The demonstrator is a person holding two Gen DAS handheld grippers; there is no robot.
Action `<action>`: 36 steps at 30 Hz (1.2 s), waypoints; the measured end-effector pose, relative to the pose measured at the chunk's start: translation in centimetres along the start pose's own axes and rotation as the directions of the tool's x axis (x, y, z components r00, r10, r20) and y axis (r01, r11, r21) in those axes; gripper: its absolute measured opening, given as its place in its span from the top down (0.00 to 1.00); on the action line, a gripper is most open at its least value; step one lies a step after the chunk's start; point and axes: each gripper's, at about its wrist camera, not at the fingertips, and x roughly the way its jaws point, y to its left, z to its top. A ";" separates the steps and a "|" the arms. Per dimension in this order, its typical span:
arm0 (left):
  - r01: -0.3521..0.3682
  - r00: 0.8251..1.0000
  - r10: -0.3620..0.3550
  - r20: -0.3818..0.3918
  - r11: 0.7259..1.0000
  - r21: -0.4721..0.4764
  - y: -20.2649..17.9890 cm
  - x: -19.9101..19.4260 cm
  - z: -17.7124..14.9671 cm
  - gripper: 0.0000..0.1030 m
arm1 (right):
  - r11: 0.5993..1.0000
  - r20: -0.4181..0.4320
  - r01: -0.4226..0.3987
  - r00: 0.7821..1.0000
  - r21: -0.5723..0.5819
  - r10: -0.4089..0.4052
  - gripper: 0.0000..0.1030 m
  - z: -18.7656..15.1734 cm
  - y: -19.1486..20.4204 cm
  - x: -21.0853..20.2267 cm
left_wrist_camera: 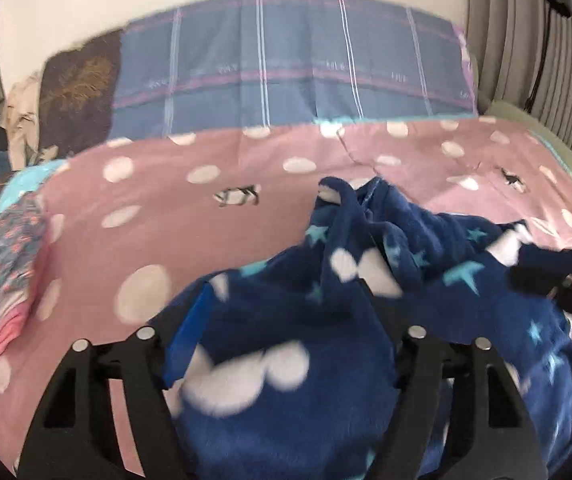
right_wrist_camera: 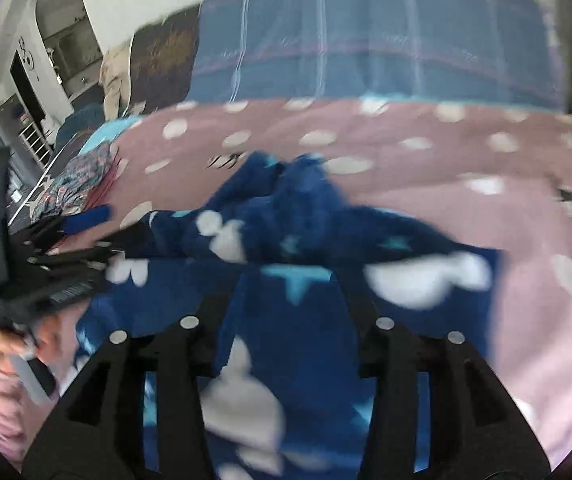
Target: Fold small clothes
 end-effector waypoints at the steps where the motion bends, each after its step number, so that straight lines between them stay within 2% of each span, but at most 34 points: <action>1: 0.015 0.999 -0.015 -0.033 1.000 0.003 -0.3 1.7 0.5 0.32 | 1.000 -0.019 0.008 1.000 -0.008 -0.008 0.57 0.4 0.6 1.3; 4: 0.058 0.994 -0.056 -0.089 0.998 0.017 -0.8 5.0 0.9 0.32 | 0.999 -0.052 0.015 0.999 -0.035 -0.016 0.56 1.4 1.3 4.9; 7: 0.145 0.982 -0.143 -0.122 0.989 0.008 -0.5 6.5 0.6 0.40 | 1.000 -0.070 -0.026 0.997 -0.006 0.025 0.55 1.7 1.1 6.4; 9: 0.186 0.973 -0.184 -0.139 0.983 -0.004 -0.5 7.3 0.3 0.53 | 1.000 -0.079 -0.020 0.997 0.001 0.020 0.52 2.0 0.7 7.4; 11: 0.238 0.957 -0.241 -0.164 0.970 -0.041 -0.3 8.3 0.2 0.82 | 1.000 -0.089 -0.016 0.996 0.020 0.018 0.52 2.4 0.5 8.2; 12: 0.265 0.948 -0.273 -0.166 0.962 -0.069 -0.2 8.5 0.2 0.90 | 0.999 -0.096 -0.023 0.995 0.038 0.027 0.62 2.5 0.2 8.4; 13: 0.269 0.947 -0.280 -0.155 0.959 -0.091 -0.1 8.4 0.1 0.92 | 0.998 -0.099 -0.033 0.994 0.060 0.039 0.86 2.7 0.0 8.6; 14: 0.261 0.952 -0.272 -0.142 0.961 -0.094 -0.1 8.0 -0.1 0.93 | 0.994 -0.090 -0.034 0.995 0.106 0.044 0.85 2.7 -0.7 8.3; 16: 0.223 0.966 -0.230 -0.115 0.972 -0.067 0.2 6.9 -0.4 0.93 | 0.975 -0.018 -0.046 0.999 0.219 0.051 0.86 2.5 -2.8 6.1; 18: 0.210 0.971 -0.217 -0.098 0.975 -0.076 1.4 5.9 -1.1 0.93 | 0.946 0.040 -0.093 0.996 0.312 0.084 0.86 1.6 -6.2 3.5; 19: 0.215 0.969 -0.226 -0.103 0.970 -0.109 2.3 5.8 -1.5 0.94 | 0.932 0.045 -0.098 0.995 0.348 0.088 0.91 1.0 -7.6 3.0; 20: 0.202 0.970 -0.216 -0.114 0.972 -0.121 2.8 6.1 -1.9 1.00 | 0.914 0.023 -0.072 0.997 0.400 0.068 0.98 -0.1 -9.6 3.1; 21: 0.151 0.977 -0.166 -0.133 0.982 -0.112 3.0 6.6 -2.3 1.00 | 0.904 -0.020 -0.002 1.000 0.428 0.012 1.00 -1.1 -11.3 3.7; 22: 0.128 0.977 -0.145 -0.156 0.985 -0.118 3.4 7.5 -2.9 1.00 | 0.892 -0.046 0.008 0.999 0.451 0.014 1.00 -1.9 -12.5 4.4; 24: 0.143 0.974 -0.169 -0.153 0.975 -0.170 3.7 7.9 -3.1 1.00 | 0.867 -0.032 -0.064 0.995 0.495 0.092 1.00 -2.9 -13.5 4.9; 26: 0.143 0.978 -0.166 -0.127 0.974 -0.177 3.5 7.2 -2.5 0.99 | 0.887 -0.006 -0.062 0.997 0.457 0.073 0.98 -2.3 -12.6 3.6; 27: 0.155 0.978 -0.177 -0.110 0.972 -0.178 3.4 6.8 -2.2 0.96 | 0.903 0.009 -0.062 0.998 0.426 0.064 0.90 -1.8 -11.8 3.0; 28: 0.176 0.977 -0.194 -0.085 0.967 -0.186 3.4 6.2 -1.6 0.73 | 0.918 0.028 -0.067 0.998 0.391 0.061 0.70 -1.1 -11.0 2.3; 29: 0.183 0.978 -0.199 -0.061 0.962 -0.200 3.6 5.7 -1.2 0.40 | 0.936 0.064 -0.085 0.996 0.341 0.067 0.53 -0.1 -9.6 1.5; 30: 0.188 0.980 -0.198 -0.025 0.958 -0.218 3.6 5.2 -0.8 0.30 | 0.944 0.087 -0.097 0.994 0.316 0.073 0.30 0.6 -8.8 1.1; 32: 0.195 0.980 -0.197 0.017 0.955 -0.223 3.1 4.9 0.4 0.28 | 0.965 0.110 -0.106 0.991 0.241 0.081 0.29 2.2 -6.7 1.0; 34: 0.217 0.975 -0.221 0.005 0.953 -0.210 2.0 6.0 1.7 0.28 | 0.987 0.048 -0.060 0.997 0.149 0.054 0.27 3.4 -4.4 2.9; 35: 0.217 0.974 -0.226 -0.020 0.955 -0.205 1.5 6.9 1.9 0.32 | 0.991 0.006 -0.049 0.999 0.126 0.049 0.27 3.8 -4.0 4.3; 36: 0.213 0.971 -0.230 -0.069 0.958 -0.190 0.6 8.3 2.0 0.43 | 0.993 -0.038 -0.034 0.999 0.112 0.038 0.38 3.7 -3.6 5.5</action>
